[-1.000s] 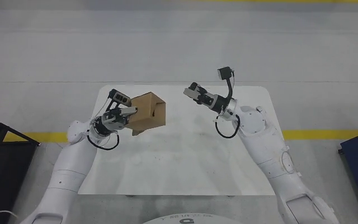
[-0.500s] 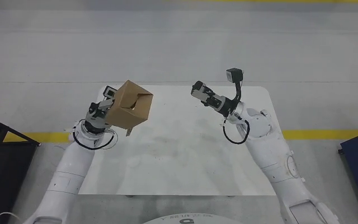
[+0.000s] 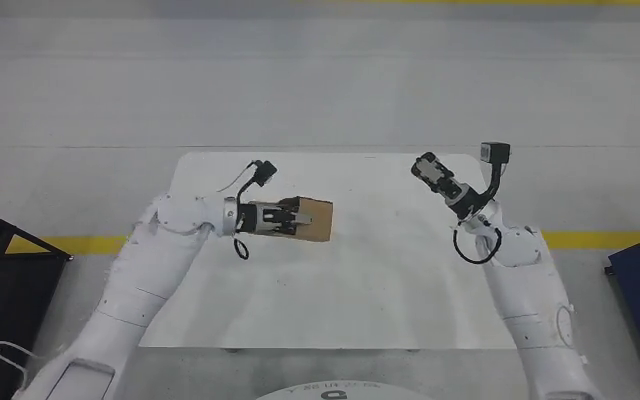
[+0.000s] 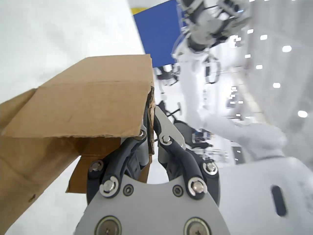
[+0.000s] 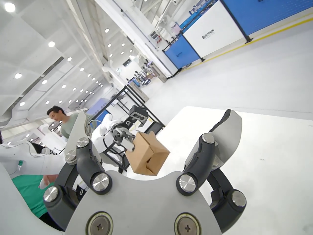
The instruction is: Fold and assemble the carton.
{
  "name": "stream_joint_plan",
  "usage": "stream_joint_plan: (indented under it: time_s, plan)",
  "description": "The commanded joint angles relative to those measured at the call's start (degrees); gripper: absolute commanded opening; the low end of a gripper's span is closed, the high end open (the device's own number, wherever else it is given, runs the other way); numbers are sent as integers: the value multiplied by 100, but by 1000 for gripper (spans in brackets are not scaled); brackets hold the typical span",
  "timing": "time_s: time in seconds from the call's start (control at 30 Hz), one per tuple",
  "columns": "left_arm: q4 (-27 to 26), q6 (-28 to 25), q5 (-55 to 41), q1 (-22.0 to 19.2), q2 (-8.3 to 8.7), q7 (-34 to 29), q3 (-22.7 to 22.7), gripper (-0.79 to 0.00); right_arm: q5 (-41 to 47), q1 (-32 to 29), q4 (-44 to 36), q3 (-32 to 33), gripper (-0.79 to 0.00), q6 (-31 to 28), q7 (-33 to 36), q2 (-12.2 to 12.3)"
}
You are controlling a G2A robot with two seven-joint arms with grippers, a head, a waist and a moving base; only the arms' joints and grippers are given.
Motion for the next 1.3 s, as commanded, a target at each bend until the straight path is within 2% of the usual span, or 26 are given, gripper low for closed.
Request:
stream_joint_plan:
  time_s: [0.0,0.1,0.17,0.2,0.23,0.27,0.6,0.7,0.93,1.0,1.1,1.27]
  plan:
    - [-116,492,1028,-117,-19,-126,387,-785,23,-103,39,104,0,5,16,19]
    - [-232,958,1650,-303,-77,-259,828,-785,89,-172,136,154,0,31,127,42]
    - [-280,1090,1692,-372,-127,-197,998,-785,89,-177,189,138,0,56,199,51]
    - [-270,1180,1755,-411,-144,-184,1065,-514,80,-172,202,117,0,70,233,54]
    - [-281,1264,1895,-463,-155,-173,1132,-123,78,-162,210,92,0,82,255,56]
    - [-291,1353,2016,-496,-163,-157,1186,0,76,-147,218,54,0,103,276,55]
    - [-535,1793,2289,-609,-199,-281,1373,0,-168,246,271,-419,0,235,348,29]
    - [-662,1712,2083,-566,-196,-161,1272,0,-204,286,276,-494,0,242,334,27]
    - [-834,1111,1346,-263,-138,356,790,0,-187,227,299,-504,0,154,208,39]
    - [-829,949,1146,-124,-84,434,532,0,-199,182,256,-490,0,141,176,45]
    - [-895,626,750,241,51,513,-95,0,-360,103,116,-472,0,206,122,57]
    - [-1019,-39,-31,1239,347,468,-1626,0,-690,-6,-270,-539,0,511,141,69]
